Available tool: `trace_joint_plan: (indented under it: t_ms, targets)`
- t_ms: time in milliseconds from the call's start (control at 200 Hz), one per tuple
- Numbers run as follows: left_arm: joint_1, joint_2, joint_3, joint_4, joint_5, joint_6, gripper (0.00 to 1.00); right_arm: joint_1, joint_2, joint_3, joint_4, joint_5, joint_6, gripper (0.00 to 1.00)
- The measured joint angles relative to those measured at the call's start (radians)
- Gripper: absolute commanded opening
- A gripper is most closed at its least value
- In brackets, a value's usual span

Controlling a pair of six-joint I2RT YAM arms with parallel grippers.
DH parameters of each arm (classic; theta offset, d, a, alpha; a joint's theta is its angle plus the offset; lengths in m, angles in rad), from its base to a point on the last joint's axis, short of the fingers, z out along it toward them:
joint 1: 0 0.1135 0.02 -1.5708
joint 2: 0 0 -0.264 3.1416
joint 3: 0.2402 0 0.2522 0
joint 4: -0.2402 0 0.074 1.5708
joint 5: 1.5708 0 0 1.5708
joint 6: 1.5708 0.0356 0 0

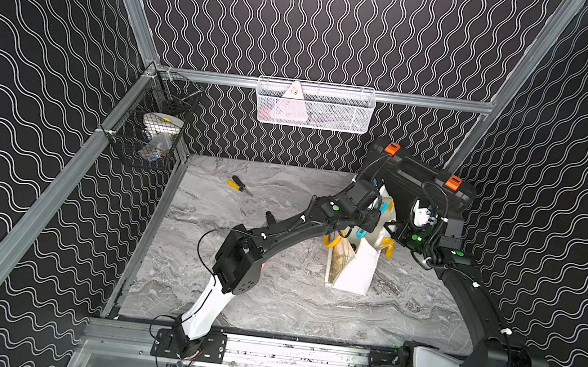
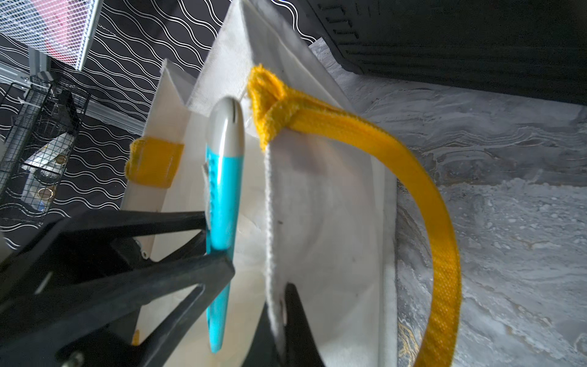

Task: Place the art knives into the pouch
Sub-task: Place the utility knife in the pouch.

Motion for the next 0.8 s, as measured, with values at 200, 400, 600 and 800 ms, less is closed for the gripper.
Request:
trace_joint_plan:
  t_ms: [200, 400, 600, 800]
  targets:
    - [-0.007, 0.048, 0.068, -0.005, 0.008, 0.0, 0.37, 0.004, 0.001, 0.0, 0.003, -0.001, 0.0, 0.0]
    - [-0.008, 0.053, 0.059, -0.014, 0.008, 0.005, 0.38, 0.007, 0.002, -0.001, 0.006, -0.008, 0.0, 0.0]
    - [-0.008, 0.092, 0.094, -0.023, 0.008, 0.008, 0.38, 0.008, 0.003, -0.001, 0.007, -0.011, 0.0, 0.0]
    - [-0.009, 0.119, 0.088, -0.065, 0.006, 0.029, 0.38, 0.009, 0.003, -0.001, 0.007, -0.015, 0.0, 0.0]
